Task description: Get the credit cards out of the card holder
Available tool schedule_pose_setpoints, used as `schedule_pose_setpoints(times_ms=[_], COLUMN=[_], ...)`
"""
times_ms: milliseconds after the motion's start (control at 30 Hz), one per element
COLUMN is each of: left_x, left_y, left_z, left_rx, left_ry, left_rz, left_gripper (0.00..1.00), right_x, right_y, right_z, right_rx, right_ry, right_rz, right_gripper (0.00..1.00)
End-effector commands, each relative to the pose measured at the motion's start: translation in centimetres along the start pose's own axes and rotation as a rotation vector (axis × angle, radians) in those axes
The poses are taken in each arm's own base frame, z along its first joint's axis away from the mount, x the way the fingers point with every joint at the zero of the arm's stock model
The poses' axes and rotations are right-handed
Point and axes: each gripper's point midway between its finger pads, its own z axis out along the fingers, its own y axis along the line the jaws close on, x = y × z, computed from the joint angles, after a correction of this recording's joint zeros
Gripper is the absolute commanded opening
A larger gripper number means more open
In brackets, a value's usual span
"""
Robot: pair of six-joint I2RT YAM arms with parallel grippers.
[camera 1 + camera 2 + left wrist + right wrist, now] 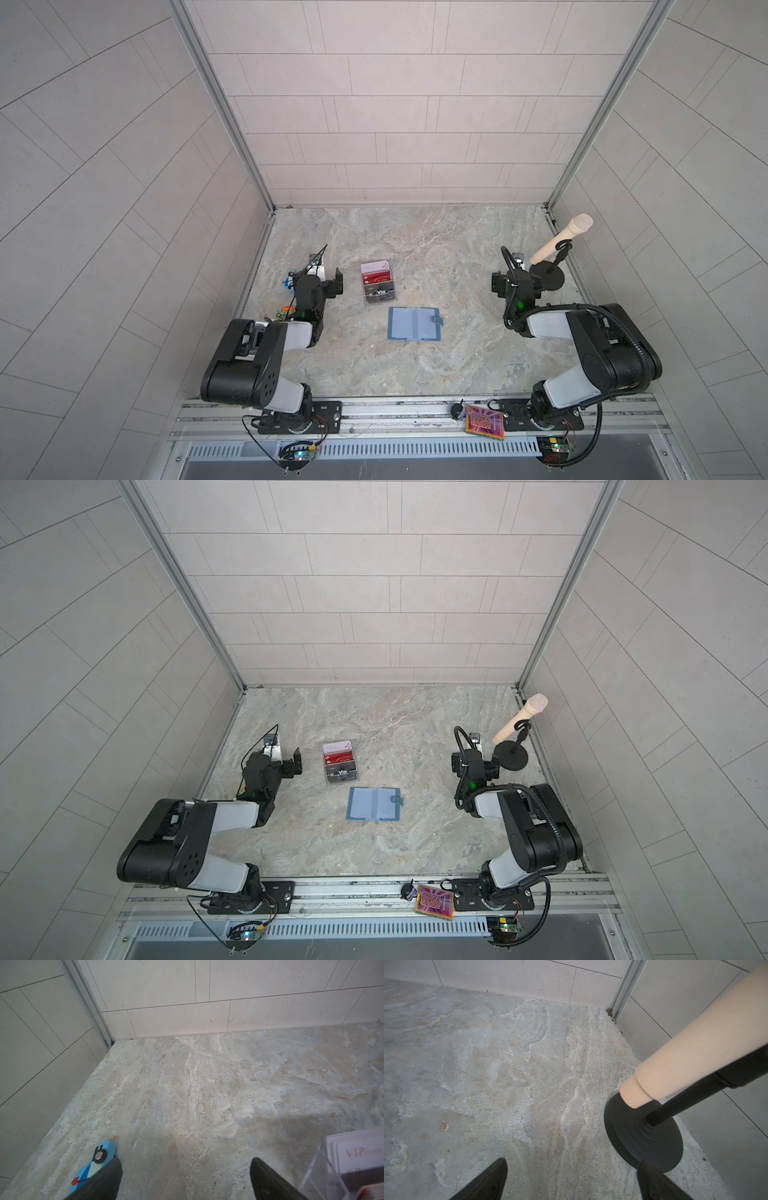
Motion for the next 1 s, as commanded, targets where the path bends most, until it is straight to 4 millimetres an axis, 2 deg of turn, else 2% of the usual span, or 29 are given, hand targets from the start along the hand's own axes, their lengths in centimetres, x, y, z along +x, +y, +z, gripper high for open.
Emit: schedule_pose_setpoints(times_ms=[0, 967], left_x=[-2.17, -2.21], left_y=[0.9, 0.74], left_z=[0.39, 0.32], left_rx=[-0.023, -0.018], left_ry=[-0.065, -0.064], left_rz=[-0.042, -0.034], left_gripper=[1.0, 1.0], right_x=[-1.37, -1.31], right_y=[-0.03, -0.05], right_z=[0.21, 0.22], right_rx=[-0.01, -0.01], right_ry=[-0.034, -0.032], right_rz=[0.018, 0.018], right_gripper=[0.99, 1.0])
